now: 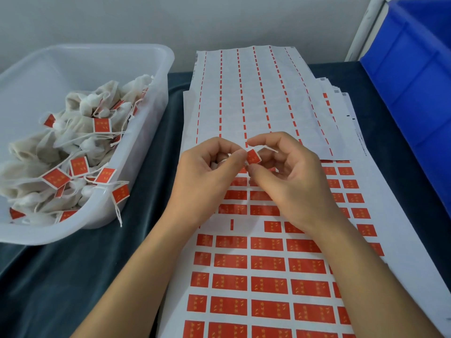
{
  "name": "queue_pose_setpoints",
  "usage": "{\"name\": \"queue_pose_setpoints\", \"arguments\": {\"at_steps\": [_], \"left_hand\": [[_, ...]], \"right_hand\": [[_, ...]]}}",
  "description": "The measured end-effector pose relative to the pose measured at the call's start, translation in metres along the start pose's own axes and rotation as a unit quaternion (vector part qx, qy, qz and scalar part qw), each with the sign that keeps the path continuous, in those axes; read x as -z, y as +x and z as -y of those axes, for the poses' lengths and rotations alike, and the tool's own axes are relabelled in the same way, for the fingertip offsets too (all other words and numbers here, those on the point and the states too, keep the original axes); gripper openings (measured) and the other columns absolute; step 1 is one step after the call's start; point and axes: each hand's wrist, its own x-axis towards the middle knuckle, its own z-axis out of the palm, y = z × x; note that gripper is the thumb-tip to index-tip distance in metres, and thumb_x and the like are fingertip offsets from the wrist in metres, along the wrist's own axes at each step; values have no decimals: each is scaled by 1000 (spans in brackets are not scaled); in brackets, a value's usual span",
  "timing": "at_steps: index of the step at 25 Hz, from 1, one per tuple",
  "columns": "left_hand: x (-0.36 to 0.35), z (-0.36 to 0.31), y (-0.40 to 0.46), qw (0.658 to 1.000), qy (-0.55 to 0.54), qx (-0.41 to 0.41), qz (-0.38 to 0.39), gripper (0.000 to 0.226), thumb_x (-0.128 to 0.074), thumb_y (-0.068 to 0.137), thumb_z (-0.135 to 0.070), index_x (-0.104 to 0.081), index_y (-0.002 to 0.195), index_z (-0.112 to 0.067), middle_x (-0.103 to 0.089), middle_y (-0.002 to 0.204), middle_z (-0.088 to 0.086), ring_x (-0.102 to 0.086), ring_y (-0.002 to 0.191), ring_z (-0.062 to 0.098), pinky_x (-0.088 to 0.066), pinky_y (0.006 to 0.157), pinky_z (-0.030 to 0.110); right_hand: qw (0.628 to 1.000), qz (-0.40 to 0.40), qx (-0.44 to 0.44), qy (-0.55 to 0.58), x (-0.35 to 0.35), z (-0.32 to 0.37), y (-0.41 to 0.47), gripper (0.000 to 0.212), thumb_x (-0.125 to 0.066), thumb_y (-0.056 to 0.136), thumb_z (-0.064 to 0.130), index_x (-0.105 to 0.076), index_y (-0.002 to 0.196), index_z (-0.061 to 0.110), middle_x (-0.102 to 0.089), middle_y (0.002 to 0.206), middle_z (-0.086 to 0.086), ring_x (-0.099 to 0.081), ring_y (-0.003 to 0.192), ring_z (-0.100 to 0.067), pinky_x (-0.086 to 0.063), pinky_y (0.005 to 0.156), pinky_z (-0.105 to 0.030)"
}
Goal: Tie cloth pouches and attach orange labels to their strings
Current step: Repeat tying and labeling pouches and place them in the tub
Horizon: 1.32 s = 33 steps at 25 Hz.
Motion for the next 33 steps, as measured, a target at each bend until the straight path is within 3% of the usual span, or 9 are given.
{"name": "queue_pose_setpoints", "arguments": {"at_steps": [6,11,17,21,23,25,27,30,33], "left_hand": [[-4,1,-3,999,29,-28,20,13,-69,99,-36,-74,87,-34,-71,75,-2,-68,71,22,-59,62,25],[-4,1,-3,999,19,-38,9,11,-72,98,-32,-74,87,-31,-62,68,12,-56,64,30,-52,56,26],[-4,1,-4,999,29,-33,-1,11,-72,97,-29,-74,86,-29,-61,66,11,-57,63,32,-53,56,33],[-4,0,-6,998,53,-42,-2,9,-71,97,-33,-72,88,-33,-64,70,1,-59,60,19,-52,56,25],[-2,2,-9,994,88,-59,-6,2,-68,97,-39,-69,98,-38,-67,83,-11,-65,74,12,-55,62,19],[5,4,-13,990,125,-61,-16,17,-63,94,-50,-65,110,-42,-65,97,-22,-66,93,4,-55,75,15],[12,5,-16,989,145,-38,-13,26,-57,92,-57,-64,114,-45,-63,101,-25,-65,99,-1,-57,76,16],[16,-2,-23,979,201,-41,-17,14,-61,98,-49,-68,107,-41,-64,96,-24,-64,97,-5,-57,74,17],[27,-19,-34,968,220,-101,-65,12,-67,99,-37,-73,107,-30,-66,94,-20,-66,90,0,-54,74,17]], "right_hand": [[999,-47,-14,-10,0,0,2,7,-65,99,26,-71,96,27,-72,87,15,-70,90,-6,-57,74,-15],[998,-51,-23,-38,-1,-1,1,8,-63,100,31,-71,98,29,-72,89,17,-70,92,-4,-60,79,-20],[998,-35,-21,-39,-1,1,0,7,-63,100,26,-70,99,26,-71,89,14,-69,93,-4,-60,79,-22],[996,-41,-4,-81,-3,0,0,7,-62,101,28,-68,102,27,-69,91,18,-66,94,2,-56,77,-13],[996,-53,-5,-76,-3,-2,0,5,-62,100,30,-67,101,30,-68,91,20,-65,96,5,-52,75,-7],[995,-64,-4,-81,-3,-3,0,4,-63,100,32,-65,99,36,-67,91,25,-61,99,9,-47,76,-2],[992,-74,3,-101,-3,-3,1,4,-62,100,34,-61,99,38,-64,95,27,-58,101,12,-44,77,1],[988,-81,24,-130,-3,2,0,1,-61,99,36,-61,99,37,-63,99,24,-58,102,10,-44,77,1],[990,-45,46,-128,-6,22,-4,5,-60,96,43,-62,98,39,-66,92,24,-63,95,8,-49,73,-2]]}}
